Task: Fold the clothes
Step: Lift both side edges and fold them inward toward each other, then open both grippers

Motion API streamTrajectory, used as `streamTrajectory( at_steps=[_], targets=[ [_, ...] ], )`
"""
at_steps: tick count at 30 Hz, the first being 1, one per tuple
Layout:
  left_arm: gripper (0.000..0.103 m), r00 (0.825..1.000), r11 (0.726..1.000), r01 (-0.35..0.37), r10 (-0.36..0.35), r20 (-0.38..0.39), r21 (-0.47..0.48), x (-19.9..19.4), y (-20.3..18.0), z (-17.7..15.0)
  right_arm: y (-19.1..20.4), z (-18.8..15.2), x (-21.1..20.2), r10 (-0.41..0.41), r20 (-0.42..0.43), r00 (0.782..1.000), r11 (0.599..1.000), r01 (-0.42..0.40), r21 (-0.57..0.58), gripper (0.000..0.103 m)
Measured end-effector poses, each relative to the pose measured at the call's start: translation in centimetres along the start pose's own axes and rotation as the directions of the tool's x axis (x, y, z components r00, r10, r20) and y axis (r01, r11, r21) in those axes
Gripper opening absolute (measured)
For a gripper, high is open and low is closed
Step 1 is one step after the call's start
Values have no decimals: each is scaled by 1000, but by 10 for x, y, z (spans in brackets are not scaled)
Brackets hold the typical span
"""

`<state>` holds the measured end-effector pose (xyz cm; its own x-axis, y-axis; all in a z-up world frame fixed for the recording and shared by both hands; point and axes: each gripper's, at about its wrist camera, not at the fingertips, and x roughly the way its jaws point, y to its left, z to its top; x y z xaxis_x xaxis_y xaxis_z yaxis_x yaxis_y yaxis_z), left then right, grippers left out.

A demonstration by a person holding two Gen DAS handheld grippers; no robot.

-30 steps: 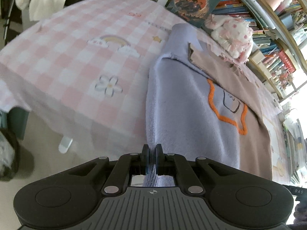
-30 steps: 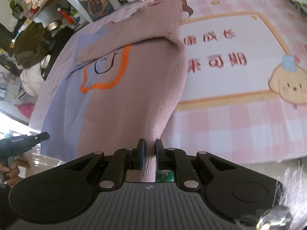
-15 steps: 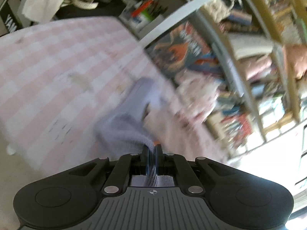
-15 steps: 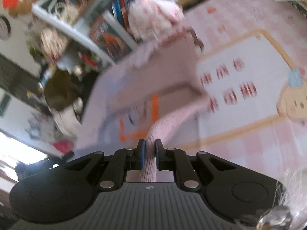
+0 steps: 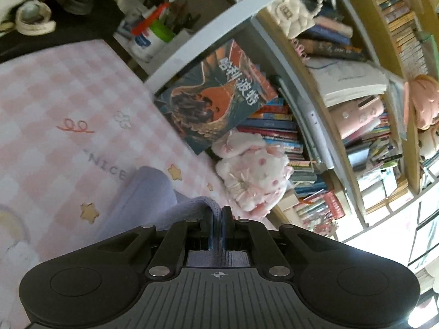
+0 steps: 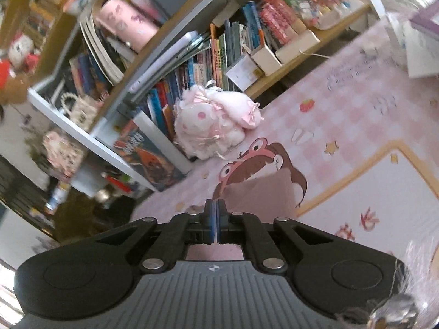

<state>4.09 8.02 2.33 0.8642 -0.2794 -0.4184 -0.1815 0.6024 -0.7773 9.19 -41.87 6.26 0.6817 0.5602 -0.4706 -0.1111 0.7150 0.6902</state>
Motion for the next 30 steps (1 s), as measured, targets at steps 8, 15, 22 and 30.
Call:
streamTrajectory(
  at_steps=[8, 15, 22, 30],
  targets=[
    [17, 984, 991, -132, 135, -117, 32, 50, 21, 24, -12, -13, 26, -148, -8, 989, 988, 148, 36, 6],
    [33, 972, 922, -213, 234, -28, 324, 39, 19, 39, -12, -22, 41, -328, -55, 943, 940, 319, -121, 26],
    [33, 962, 798, -156, 257, -93, 583, 52, 4, 16, 15, -27, 90, -376, -106, 921, 868, 310, -387, 35],
    [34, 930, 694, -147, 339, -140, 704, 93, -3, -12, 26, -50, 146, -469, -190, 862, 752, 277, -597, 17]
  ],
)
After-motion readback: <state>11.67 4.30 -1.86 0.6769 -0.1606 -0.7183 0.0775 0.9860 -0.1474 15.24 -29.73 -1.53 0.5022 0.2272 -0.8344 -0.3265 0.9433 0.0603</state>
